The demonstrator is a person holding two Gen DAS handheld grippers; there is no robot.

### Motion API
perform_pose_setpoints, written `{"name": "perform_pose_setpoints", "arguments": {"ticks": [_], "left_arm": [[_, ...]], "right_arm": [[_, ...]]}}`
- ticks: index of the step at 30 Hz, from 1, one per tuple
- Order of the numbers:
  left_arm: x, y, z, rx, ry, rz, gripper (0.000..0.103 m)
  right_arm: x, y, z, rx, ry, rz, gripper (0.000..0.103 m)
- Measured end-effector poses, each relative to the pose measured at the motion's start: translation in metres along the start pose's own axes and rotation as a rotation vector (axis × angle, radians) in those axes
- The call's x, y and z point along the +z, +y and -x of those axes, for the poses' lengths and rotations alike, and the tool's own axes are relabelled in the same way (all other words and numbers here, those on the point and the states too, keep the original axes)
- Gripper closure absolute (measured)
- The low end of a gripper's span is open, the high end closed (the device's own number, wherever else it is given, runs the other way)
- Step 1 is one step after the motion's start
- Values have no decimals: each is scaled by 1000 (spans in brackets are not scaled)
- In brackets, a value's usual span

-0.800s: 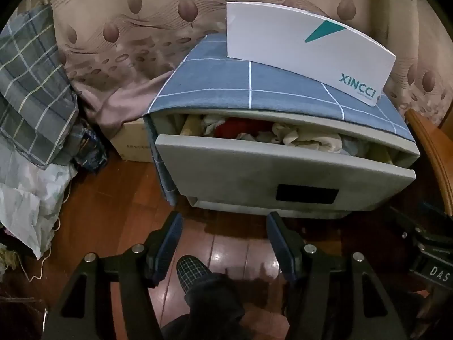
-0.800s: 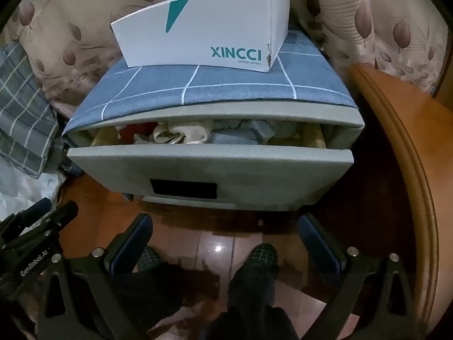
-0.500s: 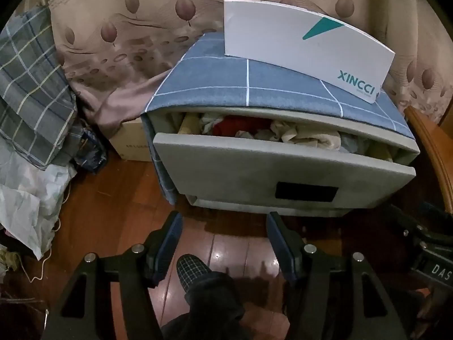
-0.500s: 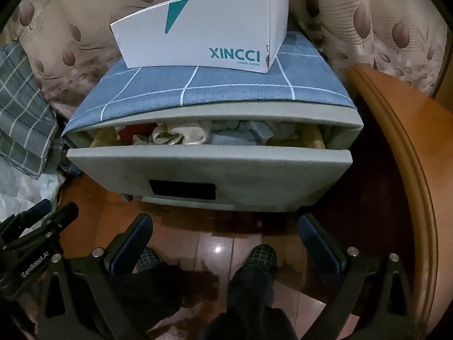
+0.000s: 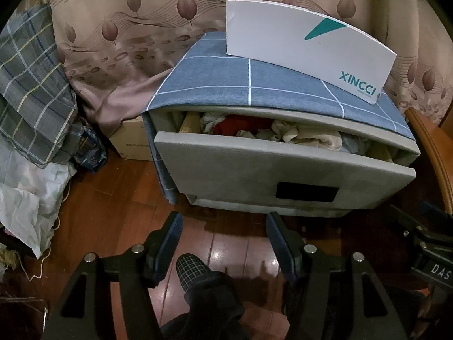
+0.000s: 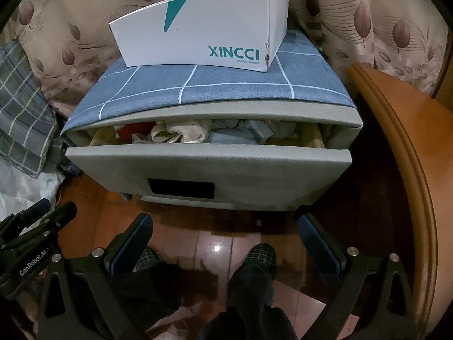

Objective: Take underwear out of drawer

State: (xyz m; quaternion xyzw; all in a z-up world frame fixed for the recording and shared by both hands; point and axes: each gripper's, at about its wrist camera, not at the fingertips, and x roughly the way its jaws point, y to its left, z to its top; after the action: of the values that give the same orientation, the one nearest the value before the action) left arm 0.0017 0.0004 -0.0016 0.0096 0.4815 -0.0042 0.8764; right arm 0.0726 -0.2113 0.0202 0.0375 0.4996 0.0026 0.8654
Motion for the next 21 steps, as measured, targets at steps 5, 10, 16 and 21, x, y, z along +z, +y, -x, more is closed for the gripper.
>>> {"name": "perform_pose_setpoints", "arguments": {"ticks": [5,10,16,21], "left_arm": [[-1,2,0,-2,-1,3,40],[-1,2,0,-1,-3,2,40],[-1,2,0,-2,-2,2,40],[-1,2,0,2,-3,2,40]], "right_arm": [[0,0,0,-1,-1,3,2],[0,0,0,0,-1,1,2],[0,0,0,-1,0,1,2],[0,0,0,1,-1,1,2]]}}
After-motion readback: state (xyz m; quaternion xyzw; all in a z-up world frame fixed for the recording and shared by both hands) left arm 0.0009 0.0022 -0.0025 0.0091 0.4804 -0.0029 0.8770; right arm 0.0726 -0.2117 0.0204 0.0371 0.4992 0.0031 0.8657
